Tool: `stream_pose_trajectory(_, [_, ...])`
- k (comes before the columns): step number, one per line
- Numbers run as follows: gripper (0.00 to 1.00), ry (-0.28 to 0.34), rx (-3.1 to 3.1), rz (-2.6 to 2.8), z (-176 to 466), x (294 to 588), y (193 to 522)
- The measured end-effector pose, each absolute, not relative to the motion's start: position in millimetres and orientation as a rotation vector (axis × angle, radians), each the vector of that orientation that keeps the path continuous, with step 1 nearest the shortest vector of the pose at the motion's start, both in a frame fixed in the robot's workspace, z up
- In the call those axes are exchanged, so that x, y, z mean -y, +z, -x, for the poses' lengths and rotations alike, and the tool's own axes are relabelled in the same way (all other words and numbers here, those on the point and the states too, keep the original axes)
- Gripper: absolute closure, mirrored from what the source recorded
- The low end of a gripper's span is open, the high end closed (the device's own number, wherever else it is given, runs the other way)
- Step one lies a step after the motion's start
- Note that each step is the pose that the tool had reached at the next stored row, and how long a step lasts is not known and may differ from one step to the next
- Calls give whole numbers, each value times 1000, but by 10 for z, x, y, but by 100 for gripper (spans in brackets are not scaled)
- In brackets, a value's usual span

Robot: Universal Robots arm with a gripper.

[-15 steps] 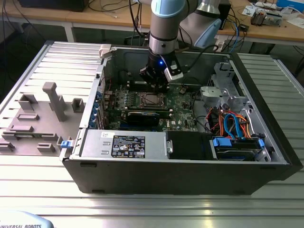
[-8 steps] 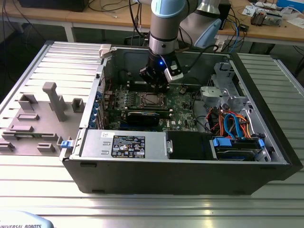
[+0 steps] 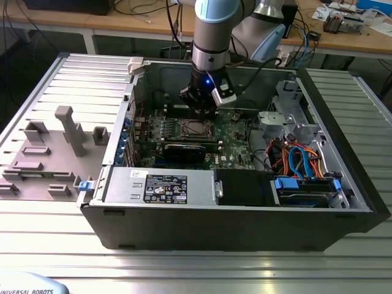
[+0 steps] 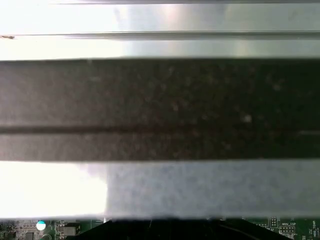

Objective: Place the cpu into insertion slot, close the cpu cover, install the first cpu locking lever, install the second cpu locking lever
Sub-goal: 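Install the second cpu locking lever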

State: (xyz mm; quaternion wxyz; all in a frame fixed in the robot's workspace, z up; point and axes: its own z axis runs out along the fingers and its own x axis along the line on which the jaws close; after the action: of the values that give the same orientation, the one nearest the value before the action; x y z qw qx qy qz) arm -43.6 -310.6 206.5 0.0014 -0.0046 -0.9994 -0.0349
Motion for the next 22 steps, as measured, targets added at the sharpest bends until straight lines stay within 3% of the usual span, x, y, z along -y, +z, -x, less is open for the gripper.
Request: stream_pose_trajectory(22, [89, -99, 3137, 15, 436, 3142, 2145])
